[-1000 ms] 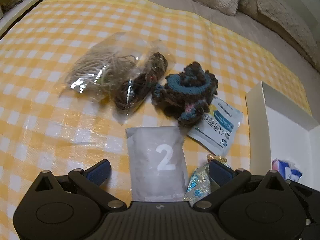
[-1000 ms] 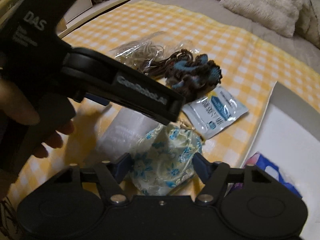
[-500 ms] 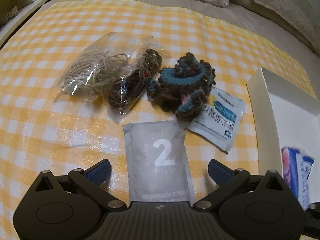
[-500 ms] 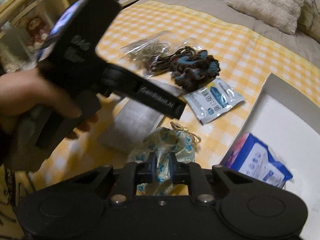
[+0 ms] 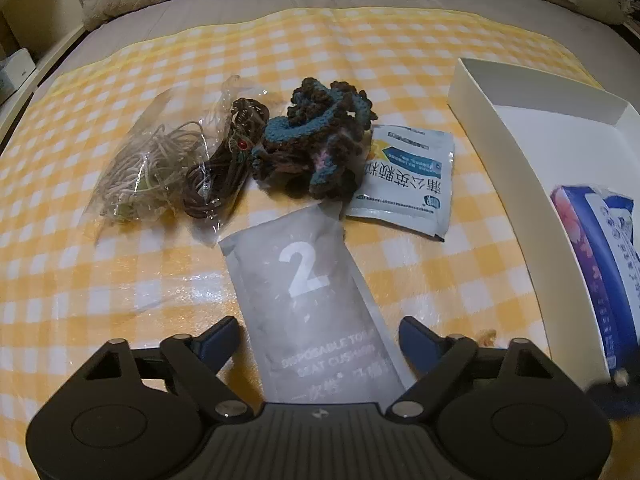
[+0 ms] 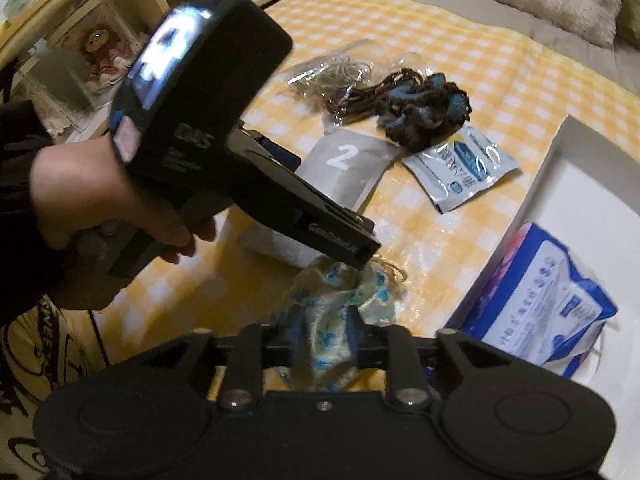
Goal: Organize soft objects
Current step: 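Grasp the grey pouch with the left tool while the right tool grasps the floral pouch, then carry the grey pouch and floral pouch over the white box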
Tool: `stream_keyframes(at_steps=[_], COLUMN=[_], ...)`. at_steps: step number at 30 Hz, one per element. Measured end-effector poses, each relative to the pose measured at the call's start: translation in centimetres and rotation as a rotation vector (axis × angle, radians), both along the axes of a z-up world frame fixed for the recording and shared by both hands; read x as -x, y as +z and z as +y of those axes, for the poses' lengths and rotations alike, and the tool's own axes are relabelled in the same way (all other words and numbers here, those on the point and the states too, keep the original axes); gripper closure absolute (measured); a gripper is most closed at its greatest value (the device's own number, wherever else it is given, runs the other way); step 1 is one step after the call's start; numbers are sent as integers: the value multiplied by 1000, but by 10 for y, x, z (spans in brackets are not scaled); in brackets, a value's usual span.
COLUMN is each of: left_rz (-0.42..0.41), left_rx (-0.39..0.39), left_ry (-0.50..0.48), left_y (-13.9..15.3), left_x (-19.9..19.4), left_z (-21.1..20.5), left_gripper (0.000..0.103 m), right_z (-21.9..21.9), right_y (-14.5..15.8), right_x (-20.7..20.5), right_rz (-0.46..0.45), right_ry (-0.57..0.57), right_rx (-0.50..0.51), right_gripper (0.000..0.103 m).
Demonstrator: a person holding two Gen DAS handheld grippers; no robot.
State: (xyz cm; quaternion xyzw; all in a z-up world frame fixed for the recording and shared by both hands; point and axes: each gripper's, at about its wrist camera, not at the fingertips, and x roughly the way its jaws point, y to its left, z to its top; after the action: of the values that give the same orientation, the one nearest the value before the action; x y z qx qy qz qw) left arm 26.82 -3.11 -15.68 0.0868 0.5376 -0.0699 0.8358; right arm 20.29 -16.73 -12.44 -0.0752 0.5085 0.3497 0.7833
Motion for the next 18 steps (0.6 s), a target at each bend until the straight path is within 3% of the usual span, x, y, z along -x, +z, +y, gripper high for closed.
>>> stream_keyframes(at_steps=[3, 8, 10, 14, 18], left_rz=[-4, -12, -13, -9, 2], left_rx=[5, 16, 25, 39, 65], left_ry=[-14, -29, -26, -25, -17], left_y=[2, 8, 13, 18, 22], left_x=[2, 9, 15, 23, 30], left_z=[3, 10, 15, 19, 24], left_gripper=[28, 40, 42, 43, 44], right_z=[11, 21, 25, 26, 28], right_y=[-6, -13, -15, -15, -10], right_x=[3, 3, 3, 1, 6], right_rz=[-12, -27, -32, -31, -56], right_ry=[17, 32, 43, 55, 68], right_rx=[36, 77, 95, 105, 114], right_gripper=[53, 44, 47, 67, 71])
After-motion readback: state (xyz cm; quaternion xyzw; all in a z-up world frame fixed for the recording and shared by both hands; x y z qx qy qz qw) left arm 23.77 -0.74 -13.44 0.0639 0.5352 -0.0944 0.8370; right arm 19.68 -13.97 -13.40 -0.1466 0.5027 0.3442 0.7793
